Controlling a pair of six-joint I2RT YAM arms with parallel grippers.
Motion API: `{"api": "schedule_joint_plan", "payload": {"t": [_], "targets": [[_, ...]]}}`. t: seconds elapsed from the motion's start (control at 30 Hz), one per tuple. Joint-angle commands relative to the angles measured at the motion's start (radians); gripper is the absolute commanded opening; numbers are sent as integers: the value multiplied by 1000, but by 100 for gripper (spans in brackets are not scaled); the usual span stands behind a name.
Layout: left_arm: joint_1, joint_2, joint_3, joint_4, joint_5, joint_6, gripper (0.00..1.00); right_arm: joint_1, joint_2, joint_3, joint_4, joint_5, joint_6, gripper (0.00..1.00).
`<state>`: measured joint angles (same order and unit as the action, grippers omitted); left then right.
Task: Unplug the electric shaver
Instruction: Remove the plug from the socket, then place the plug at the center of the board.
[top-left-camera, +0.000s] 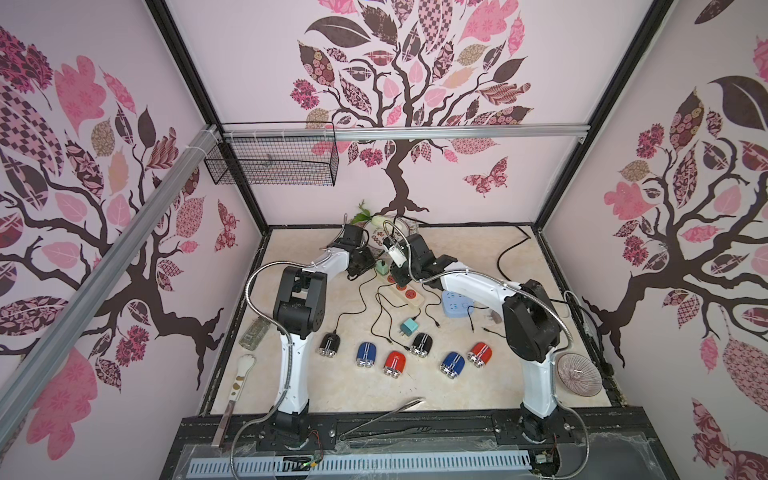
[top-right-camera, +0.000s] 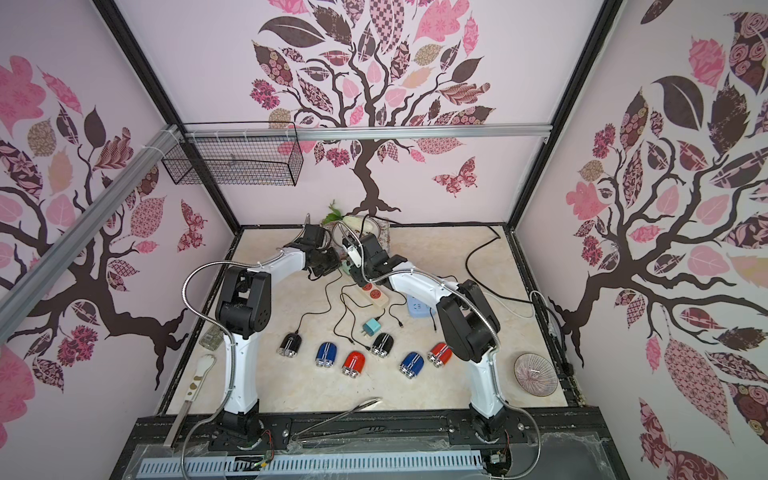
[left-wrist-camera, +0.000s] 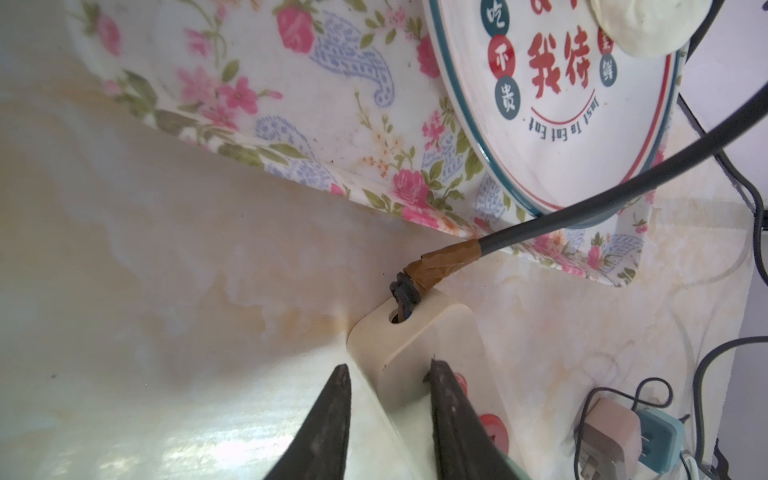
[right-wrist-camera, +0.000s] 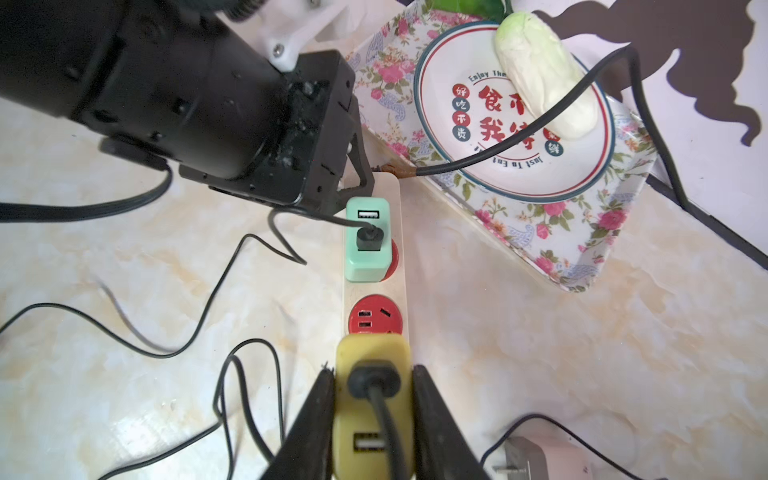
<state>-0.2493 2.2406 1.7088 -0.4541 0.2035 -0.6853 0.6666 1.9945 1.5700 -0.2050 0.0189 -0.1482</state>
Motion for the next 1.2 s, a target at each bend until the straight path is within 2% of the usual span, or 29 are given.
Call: {"api": "schedule_joint_plan", "payload": {"t": [0.0,0.33,0.63,1.0,1.17], "targets": [[-2,-53,-18,-16,-9,4,37,8,-100,-29,39,-40,51,16],[18,-126,-53,-15,-6,16,52,36,-187,-137,67,-163,165,17],[34,-242,-169,5,-45,22,56,62,-226,-264,159,-332,284,17],[34,-391,-363,31,-67,48,56,75,-102,-289,244,-477,409,17],[33,-429,-421,38,-49,55,56,86,-52,-281,246,-469,428,17]]}}
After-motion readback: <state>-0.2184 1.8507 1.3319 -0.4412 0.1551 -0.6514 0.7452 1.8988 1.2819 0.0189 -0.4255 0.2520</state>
